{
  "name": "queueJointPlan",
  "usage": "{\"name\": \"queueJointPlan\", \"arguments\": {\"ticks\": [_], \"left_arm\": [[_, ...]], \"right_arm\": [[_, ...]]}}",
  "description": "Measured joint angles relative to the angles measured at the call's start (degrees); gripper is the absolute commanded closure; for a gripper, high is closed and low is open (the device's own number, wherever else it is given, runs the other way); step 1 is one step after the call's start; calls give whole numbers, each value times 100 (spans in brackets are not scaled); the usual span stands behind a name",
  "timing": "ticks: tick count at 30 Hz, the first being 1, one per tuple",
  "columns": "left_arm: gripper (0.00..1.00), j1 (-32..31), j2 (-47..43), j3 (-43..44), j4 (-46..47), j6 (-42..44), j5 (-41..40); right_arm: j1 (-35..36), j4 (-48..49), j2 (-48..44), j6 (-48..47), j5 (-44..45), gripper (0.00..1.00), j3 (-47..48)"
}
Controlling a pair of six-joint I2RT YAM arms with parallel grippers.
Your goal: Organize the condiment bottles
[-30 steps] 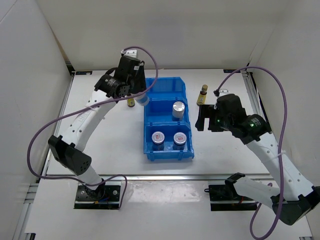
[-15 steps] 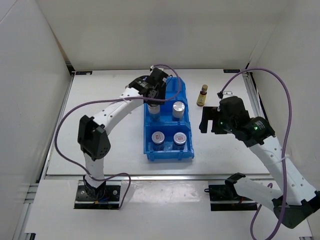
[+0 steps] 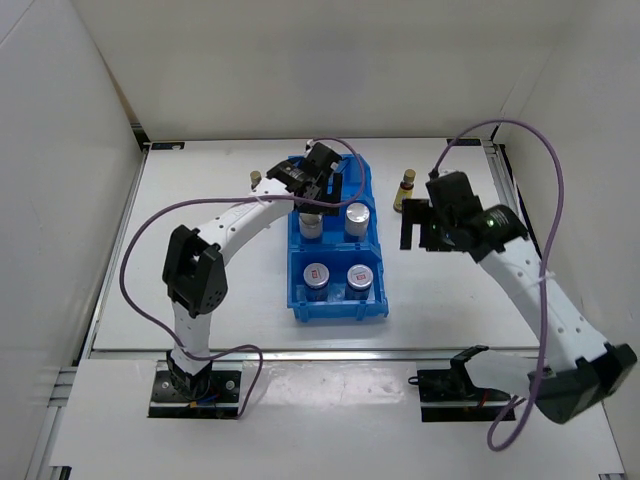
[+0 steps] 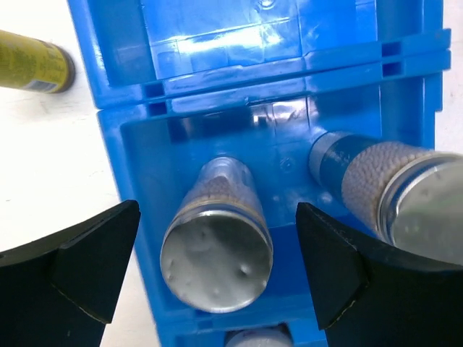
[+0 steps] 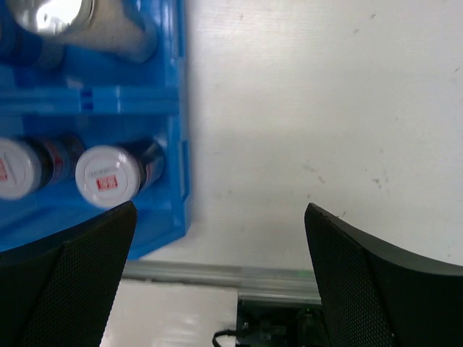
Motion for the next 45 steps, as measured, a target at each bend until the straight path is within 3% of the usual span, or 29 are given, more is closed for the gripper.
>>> {"name": "queueJointPlan", "arguments": {"ticks": [5, 9, 12, 15, 18, 23, 25, 30, 37, 43, 45], "left_arm": [[0, 72, -363, 173, -328, 348, -4], [0, 387, -1482, 0, -435, 761, -149], [0, 791, -2785, -743, -358, 935, -501], [0, 1193, -3923, -1816, -140, 1075, -935], [0, 1241, -4642, -3040, 332, 1141, -1051], [0, 1217, -5066, -4903, 1202, 1200, -1279], [0, 1217, -5226, -5222, 1248, 1198, -1368], [0, 1217, -5547, -5233, 1655, 1172, -1609], [0, 1217, -5410, -5191, 1871, 1172, -1792], [0, 1217, -5394, -5189, 1888, 1172, -1805], [0, 1217, -5388, -5189, 1902, 1172, -1805]], "right_arm": [[-763, 44, 1169, -282, -149, 0, 1003], [-1392, 334, 2295, -455, -435, 0, 1956], [-1600, 627, 2977, -542, -573, 2, 2352], [-1639, 752, 3764, -640, -675, 14, 2942], [-1668, 820, 4406, -730, -750, 19, 3563], [-1818, 811, 5418, -898, -876, 20, 4730], [-1869, 809, 5779, -953, -890, 22, 5176], [-1932, 778, 6376, -1012, -935, 28, 5606], [-1882, 820, 6581, -1016, -1014, 35, 5272], [-1753, 841, 6577, -1058, -953, 60, 4907], [-1722, 898, 6535, -1073, -914, 73, 4843]]}}
